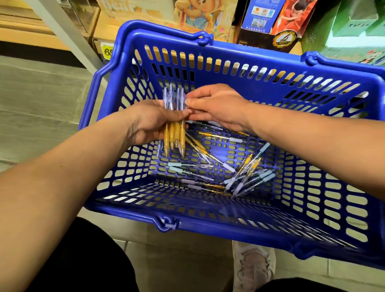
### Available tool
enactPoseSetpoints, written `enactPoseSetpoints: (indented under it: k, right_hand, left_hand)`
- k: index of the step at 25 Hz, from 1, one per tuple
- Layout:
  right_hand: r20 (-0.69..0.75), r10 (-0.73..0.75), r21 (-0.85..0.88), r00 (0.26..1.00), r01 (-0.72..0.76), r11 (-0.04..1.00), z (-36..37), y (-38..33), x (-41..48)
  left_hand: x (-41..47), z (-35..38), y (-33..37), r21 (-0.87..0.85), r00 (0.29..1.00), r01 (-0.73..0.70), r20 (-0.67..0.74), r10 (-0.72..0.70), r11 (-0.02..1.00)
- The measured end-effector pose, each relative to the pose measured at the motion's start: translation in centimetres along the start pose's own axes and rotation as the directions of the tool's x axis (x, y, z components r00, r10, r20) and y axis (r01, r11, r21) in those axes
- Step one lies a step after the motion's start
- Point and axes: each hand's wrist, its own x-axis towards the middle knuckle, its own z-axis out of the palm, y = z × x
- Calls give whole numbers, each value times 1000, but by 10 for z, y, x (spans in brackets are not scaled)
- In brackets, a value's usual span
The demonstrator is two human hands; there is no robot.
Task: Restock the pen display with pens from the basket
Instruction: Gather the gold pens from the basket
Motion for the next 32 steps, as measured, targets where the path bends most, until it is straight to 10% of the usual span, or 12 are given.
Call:
enactPoseSetpoints:
  k: [4,6,8,10,13,22,27,32]
  right_hand:
    - [-13,-7,91,1000,8,996,-2,6,4]
    - [-50,-11,-266,999,-3,964,-9,19,8]
    - [-37,7,-817,999,-35,576,-16,41,14]
    - [-16,70,-967,997,-33,254,-19,68,21]
    - [-24,88,-984,996,-39,174,-14,99,22]
    - [9,115,-957,993,-25,288,-8,96,22]
    - [167,188,-491,968,-84,867,-16,63,0]
    - [176,42,-87,983,-27,996,-2,42,-19]
  left_hand:
    - [0,0,2,26,998,-27,-47,28,999]
    - [-1,-2,4,38,997,-28,-76,31,999]
    - [-1,-4,4,28,996,-29,-85,32,999]
    - [-3,-5,5,12,996,-39,-84,40,999]
    - [-3,-4,6,28,995,-61,-82,63,998]
    - [-1,-1,6,14,997,9,-71,-8,1000]
    - [4,1,5,23,996,-1,-87,3,1000]
    - [5,9,5,19,987,13,-158,-10,1000]
